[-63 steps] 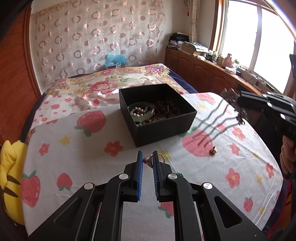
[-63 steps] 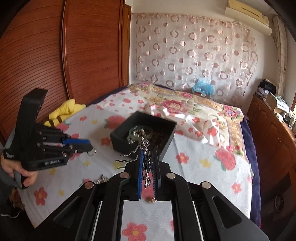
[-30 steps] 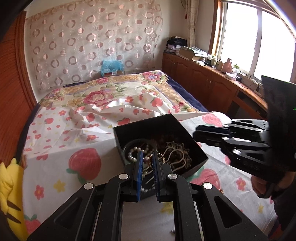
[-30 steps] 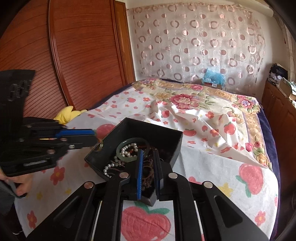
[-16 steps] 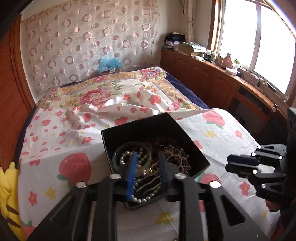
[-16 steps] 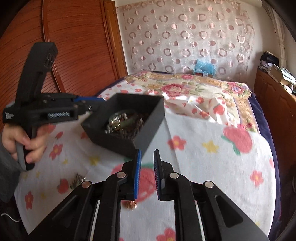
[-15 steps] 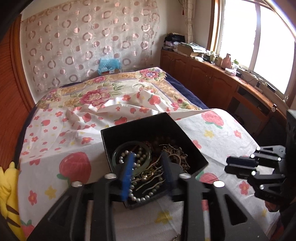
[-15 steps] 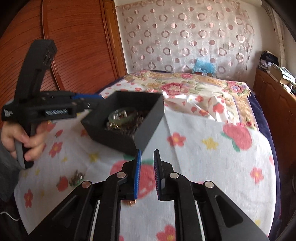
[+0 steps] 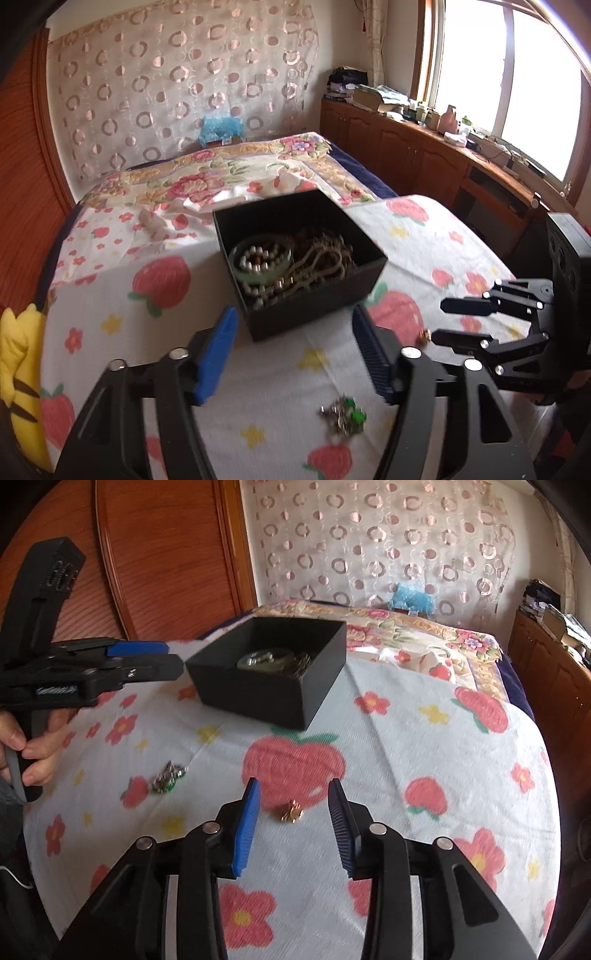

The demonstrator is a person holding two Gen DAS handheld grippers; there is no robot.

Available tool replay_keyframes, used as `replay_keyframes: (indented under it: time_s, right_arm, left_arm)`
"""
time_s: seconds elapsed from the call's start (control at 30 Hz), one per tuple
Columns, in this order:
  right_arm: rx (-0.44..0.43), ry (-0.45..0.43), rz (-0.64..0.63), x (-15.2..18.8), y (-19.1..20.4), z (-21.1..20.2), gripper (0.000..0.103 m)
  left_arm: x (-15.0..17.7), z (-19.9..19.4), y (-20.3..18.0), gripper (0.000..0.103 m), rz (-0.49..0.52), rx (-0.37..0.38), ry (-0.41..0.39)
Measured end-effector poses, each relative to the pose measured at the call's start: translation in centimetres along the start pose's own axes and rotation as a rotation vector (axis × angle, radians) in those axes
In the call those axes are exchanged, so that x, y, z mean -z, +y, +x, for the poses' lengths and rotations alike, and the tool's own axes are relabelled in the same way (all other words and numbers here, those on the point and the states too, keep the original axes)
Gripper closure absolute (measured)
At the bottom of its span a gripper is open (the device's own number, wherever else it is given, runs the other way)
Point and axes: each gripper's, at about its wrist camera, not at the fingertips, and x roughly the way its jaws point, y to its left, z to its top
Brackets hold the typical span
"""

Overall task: Organize jewelry
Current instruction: 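Grip the green-stone earrings with the left tool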

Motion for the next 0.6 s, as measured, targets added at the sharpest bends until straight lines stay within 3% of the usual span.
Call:
replay_keyframes:
  time_s: [0.33, 0.47, 0.6]
  right_arm:
    - [0.02, 0.071, -0.055, 0.4, 1.0, 1.8, 0.064]
    - [0.061, 0.085, -0.074, 0.3, 1.0, 2.0, 0.086]
    - [0.061, 0.085, -0.083, 0.6, 1.1, 1.9, 0.086]
  left_arm:
    - [3.8, 1.0, -0.7, 0.035, 0.021, 0.007, 0.096]
    - [4.7, 1.2, -1.4, 0.035, 0.042, 0.025, 0.12]
    - [5.2, 1.2, -2.3, 0.035, 0.072, 0.035, 0.125]
